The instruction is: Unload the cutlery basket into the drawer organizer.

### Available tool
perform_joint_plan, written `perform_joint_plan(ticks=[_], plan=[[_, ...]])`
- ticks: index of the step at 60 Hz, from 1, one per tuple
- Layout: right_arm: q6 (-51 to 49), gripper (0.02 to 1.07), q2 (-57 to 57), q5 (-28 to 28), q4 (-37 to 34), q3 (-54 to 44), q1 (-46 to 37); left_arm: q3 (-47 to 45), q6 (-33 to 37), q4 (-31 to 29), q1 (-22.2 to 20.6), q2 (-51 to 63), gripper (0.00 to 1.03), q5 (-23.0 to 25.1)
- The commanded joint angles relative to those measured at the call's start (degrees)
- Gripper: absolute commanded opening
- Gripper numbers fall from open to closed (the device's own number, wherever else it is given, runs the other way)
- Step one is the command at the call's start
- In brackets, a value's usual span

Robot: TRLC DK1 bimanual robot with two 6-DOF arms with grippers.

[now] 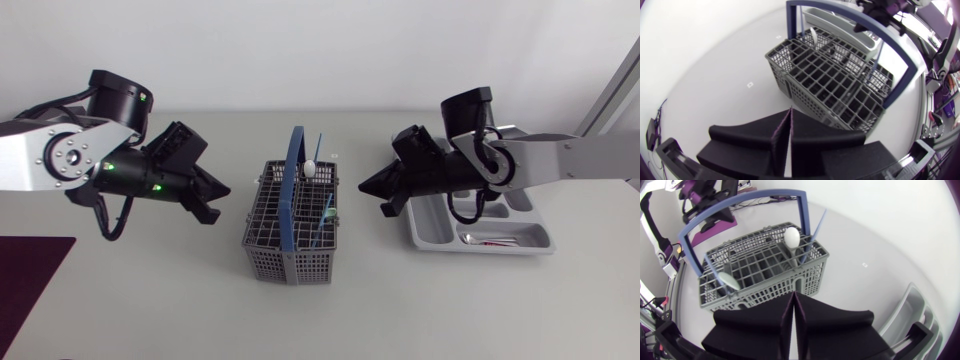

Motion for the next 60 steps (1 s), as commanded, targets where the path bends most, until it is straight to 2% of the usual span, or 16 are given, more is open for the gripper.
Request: perform_joint_plan(ticks=[1, 13, 37, 46, 60], plan=[[2.47, 0.09, 4.84, 0.44, 1.69, 3.49, -0.68, -3.39, 3.24, -3.99, -1.88, -3.27, 0.13, 0.88], [6.25, 0.09, 14.15, 0.88, 5.38, 11.48, -0.94, -5.76, 5.0, -11.55, -7.16, -6.96, 0.13, 2.2], [8.27, 0.09, 23.29, 0.44, 4.68, 23.17, -0.94, -7.78, 5.52, -15.77, -14.71, -7.57, 0.13, 3.87], [8.53, 0.09, 25.4, -0.35, 3.36, 25.99, -0.24, -8.22, 5.35, -14.01, -15.42, -4.67, 0.13, 3.87], [8.27, 0.09, 25.49, -2.38, 2.31, 25.99, 1.78, -8.22, 5.79, -10.94, -13.48, -1.16, 0.13, 3.78]])
